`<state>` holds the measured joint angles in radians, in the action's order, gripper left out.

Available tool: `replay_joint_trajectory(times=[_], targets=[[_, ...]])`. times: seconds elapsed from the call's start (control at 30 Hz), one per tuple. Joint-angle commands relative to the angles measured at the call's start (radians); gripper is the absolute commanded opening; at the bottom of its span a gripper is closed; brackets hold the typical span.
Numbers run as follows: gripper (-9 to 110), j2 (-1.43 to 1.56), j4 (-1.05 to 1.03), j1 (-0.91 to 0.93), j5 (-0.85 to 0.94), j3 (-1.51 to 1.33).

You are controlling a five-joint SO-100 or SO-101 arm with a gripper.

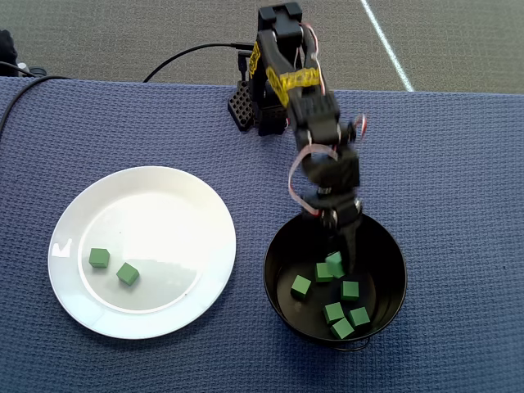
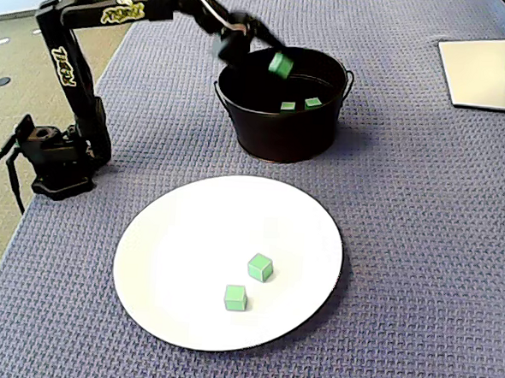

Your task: Pick up the items on the white plate and put them in the black container.

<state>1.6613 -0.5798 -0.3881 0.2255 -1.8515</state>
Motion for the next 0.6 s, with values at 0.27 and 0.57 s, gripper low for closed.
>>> replay_joint_trajectory(times=[0.27,0.57], targets=[[48,-0.021,-0.118,-0.023,0.091,0.008],[45,0.106,-0.701,0.528,-0.356,0.887]])
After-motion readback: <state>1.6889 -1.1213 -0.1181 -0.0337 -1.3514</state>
